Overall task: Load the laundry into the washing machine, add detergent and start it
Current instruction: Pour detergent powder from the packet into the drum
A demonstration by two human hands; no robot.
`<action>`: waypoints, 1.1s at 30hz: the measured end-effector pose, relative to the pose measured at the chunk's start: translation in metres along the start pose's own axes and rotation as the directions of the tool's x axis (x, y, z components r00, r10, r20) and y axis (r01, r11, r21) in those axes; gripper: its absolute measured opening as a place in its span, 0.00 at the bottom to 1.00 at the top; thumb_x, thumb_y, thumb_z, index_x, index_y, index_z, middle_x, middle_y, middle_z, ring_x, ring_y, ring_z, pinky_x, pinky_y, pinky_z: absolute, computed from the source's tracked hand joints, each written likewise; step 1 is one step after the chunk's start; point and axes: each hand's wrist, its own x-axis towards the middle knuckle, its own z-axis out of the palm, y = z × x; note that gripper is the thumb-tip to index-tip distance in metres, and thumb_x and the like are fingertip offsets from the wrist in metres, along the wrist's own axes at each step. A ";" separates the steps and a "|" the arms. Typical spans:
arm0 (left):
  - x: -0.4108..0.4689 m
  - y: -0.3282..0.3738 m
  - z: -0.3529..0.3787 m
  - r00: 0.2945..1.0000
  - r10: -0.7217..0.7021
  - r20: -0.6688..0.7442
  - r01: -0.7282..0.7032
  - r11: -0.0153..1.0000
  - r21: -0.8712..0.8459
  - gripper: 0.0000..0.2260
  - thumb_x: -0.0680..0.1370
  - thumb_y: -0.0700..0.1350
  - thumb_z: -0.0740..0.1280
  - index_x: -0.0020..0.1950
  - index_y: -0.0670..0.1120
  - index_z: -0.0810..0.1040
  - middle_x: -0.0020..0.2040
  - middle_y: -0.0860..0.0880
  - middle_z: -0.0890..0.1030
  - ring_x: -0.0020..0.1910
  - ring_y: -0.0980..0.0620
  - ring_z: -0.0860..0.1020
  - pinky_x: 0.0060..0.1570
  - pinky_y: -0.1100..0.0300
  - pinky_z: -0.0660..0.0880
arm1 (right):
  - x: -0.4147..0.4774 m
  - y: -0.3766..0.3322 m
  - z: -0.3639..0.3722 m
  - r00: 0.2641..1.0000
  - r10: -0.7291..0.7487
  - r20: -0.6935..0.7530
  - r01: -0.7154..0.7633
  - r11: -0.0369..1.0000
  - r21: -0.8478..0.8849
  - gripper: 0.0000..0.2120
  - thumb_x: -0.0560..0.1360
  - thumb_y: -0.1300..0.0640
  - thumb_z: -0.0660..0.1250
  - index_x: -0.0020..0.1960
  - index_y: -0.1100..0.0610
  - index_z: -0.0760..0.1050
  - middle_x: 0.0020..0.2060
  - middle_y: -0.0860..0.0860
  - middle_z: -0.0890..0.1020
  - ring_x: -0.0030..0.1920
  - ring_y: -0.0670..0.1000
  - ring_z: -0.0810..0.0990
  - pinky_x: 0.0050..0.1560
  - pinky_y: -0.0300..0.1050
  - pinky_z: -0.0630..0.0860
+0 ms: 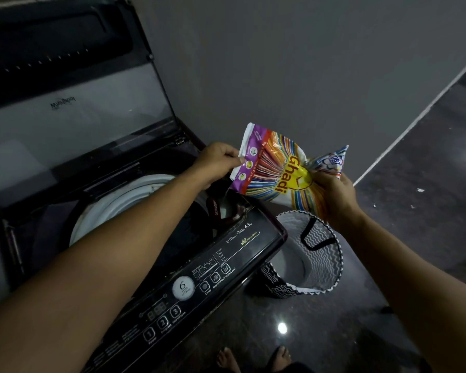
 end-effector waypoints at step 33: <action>-0.091 0.224 -0.013 0.910 -0.050 -0.412 -0.031 0.982 -0.188 0.11 0.74 0.39 0.74 0.54 0.38 0.83 0.44 0.41 0.85 0.37 0.51 0.82 0.39 0.61 0.78 | -0.011 -0.059 0.077 0.570 0.248 0.784 -0.611 0.766 0.202 0.34 0.79 0.31 0.54 0.71 0.55 0.75 0.68 0.58 0.78 0.67 0.61 0.77 0.72 0.60 0.69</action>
